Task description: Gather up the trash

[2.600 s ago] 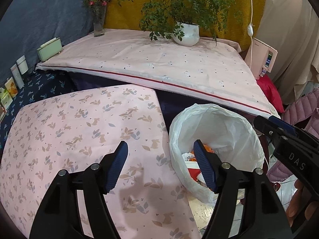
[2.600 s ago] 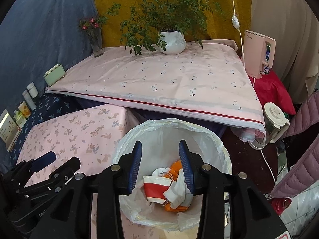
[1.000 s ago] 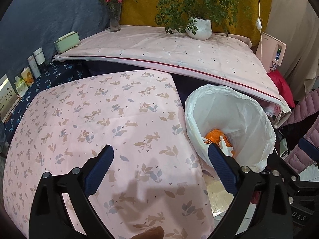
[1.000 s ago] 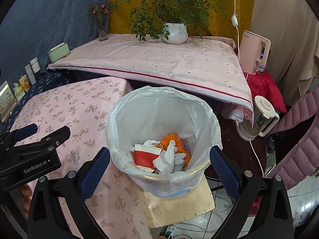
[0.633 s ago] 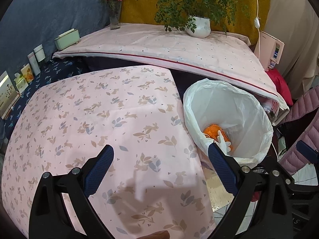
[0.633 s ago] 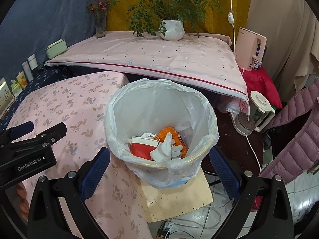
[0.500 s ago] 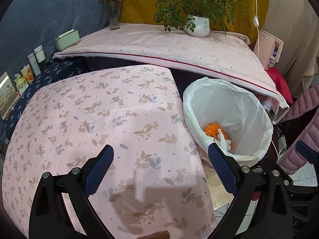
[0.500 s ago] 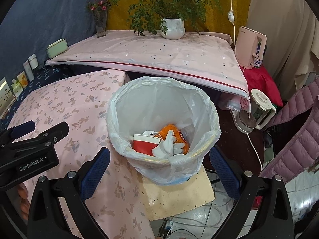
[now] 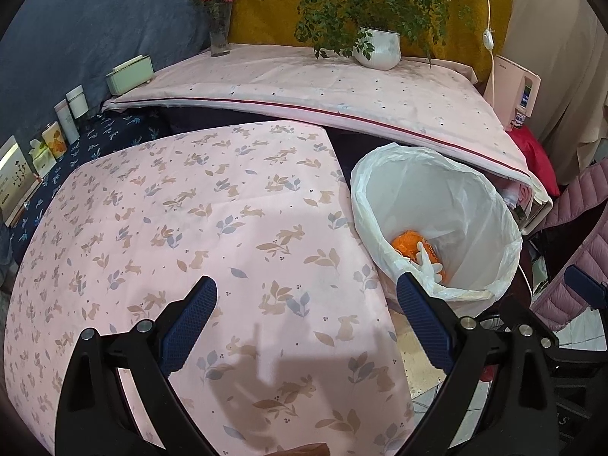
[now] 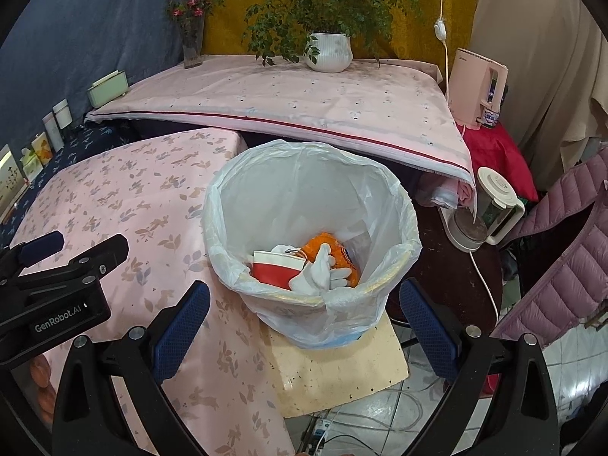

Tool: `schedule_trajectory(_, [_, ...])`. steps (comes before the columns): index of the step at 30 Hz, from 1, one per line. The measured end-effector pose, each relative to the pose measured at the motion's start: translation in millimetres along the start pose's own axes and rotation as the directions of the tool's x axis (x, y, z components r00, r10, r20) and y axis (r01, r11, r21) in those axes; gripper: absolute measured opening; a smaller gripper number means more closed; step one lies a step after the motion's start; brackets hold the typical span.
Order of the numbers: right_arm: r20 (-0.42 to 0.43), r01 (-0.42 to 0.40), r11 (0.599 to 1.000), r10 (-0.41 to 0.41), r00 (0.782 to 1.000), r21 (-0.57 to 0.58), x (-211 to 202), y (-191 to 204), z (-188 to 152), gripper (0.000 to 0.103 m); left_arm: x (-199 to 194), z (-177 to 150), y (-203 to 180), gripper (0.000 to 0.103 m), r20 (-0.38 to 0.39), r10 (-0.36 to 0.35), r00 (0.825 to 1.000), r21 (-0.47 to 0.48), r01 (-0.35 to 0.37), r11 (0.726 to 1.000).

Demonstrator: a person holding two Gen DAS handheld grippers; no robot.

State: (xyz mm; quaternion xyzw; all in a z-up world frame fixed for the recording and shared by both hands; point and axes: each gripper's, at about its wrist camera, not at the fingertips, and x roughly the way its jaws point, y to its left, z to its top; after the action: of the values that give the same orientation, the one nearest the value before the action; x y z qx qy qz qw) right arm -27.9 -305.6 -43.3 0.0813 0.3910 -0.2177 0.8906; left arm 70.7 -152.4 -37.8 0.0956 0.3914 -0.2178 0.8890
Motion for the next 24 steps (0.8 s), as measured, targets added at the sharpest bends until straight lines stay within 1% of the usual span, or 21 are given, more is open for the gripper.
schedule_trajectory(10, [-0.003, 0.005, 1.0, -0.005, 1.0, -0.005, 0.9, -1.3, -1.7, 0.096, -1.6, -2.7, 4.4, 0.091, 0.004, 0.009, 1.0, -0.024, -0.009, 1.0])
schedule_trajectory(24, [-0.005, 0.007, 1.0, -0.007, 1.0, -0.008, 1.5, -0.6, -3.9, 0.096, -2.5, -4.7, 3.2, 0.091, 0.001, 0.002, 1.0, -0.006, -0.002, 1.0])
